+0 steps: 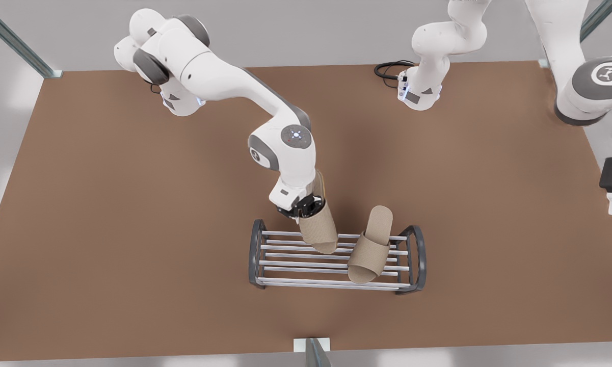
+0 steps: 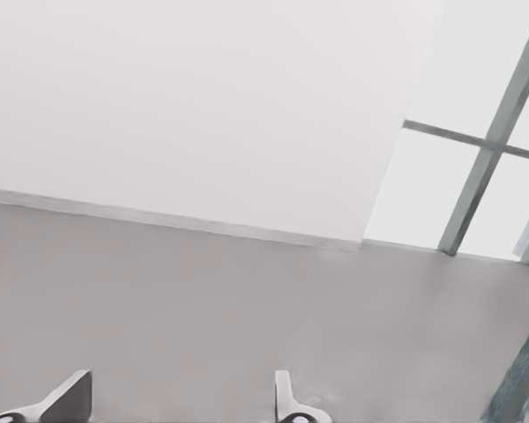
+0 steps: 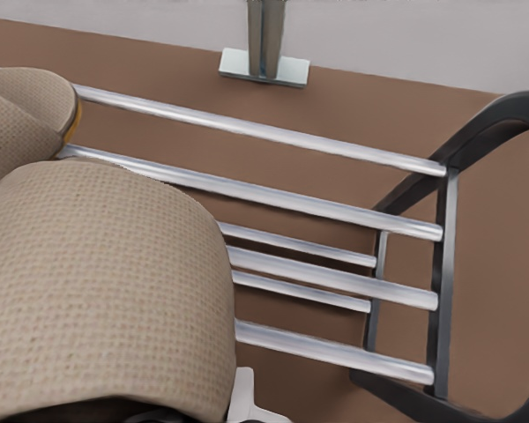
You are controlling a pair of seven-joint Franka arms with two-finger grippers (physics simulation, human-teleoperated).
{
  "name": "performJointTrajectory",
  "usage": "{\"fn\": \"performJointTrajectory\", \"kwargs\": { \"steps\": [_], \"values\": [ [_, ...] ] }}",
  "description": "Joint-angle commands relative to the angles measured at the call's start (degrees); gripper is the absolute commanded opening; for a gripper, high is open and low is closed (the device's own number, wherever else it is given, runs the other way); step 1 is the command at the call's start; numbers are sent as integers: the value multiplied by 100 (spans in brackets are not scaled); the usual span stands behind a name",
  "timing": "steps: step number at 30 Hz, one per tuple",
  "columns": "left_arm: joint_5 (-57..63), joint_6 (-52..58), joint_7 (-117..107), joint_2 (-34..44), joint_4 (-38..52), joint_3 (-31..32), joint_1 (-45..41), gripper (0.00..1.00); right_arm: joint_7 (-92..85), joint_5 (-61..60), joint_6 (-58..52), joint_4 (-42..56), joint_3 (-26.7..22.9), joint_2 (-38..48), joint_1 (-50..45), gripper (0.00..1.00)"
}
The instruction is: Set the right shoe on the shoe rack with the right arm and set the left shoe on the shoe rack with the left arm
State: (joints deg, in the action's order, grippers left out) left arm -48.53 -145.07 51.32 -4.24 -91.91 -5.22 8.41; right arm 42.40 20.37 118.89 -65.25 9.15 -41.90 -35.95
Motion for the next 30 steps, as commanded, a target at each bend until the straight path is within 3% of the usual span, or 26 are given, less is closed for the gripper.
{"fn": "performJointTrajectory", "kwargs": {
  "steps": [1, 3, 5, 10, 11, 12, 15, 16, 17, 30],
  "values": [
    [4466, 6409, -7299, -357, 768, -199, -338, 100, 2009, 90, 258, 47, -54, -64, -18, 21],
    [4502, 6931, -6972, -639, 1474, -155, -718, 100, 2001, 133, 380, 56, -98, -161, -18, 21],
    [5354, 6676, -4684, -1000, 1483, 162, -744, 100, 1913, 169, 618, 65, -195, -266, -18, 21],
    [4889, 6466, -5281, -1167, 1369, 232, -1166, 100, 1790, 177, 917, 117, -344, -451, -18, 21],
    [4784, 6457, -6175, -1167, 1229, 249, -1201, 100, 1763, 177, 987, 117, -353, -494, -18, 21],
    [4405, 5211, -6908, -535, -308, 293, -1367, 100, 1763, 177, 996, 117, -415, -530, -26, 21],
    [4493, 5463, -6354, -631, -275, 302, -1474, 100, 1763, 177, 1058, 109, -432, -583, -44, 21],
    [4475, 5490, -6345, -631, -275, 320, -1491, 100, 1763, 177, 1058, 109, -423, -583, -44, 75],
    [4475, 5499, -6380, -631, -275, 329, -1517, 100, 1763, 177, 1101, 109, -432, -574, -44, 100],
    [4414, 5666, -6371, -631, -222, 320, -1456, 100, 1456, 169, 1102, 196, -414, -547, -26, 100]
  ]
}}
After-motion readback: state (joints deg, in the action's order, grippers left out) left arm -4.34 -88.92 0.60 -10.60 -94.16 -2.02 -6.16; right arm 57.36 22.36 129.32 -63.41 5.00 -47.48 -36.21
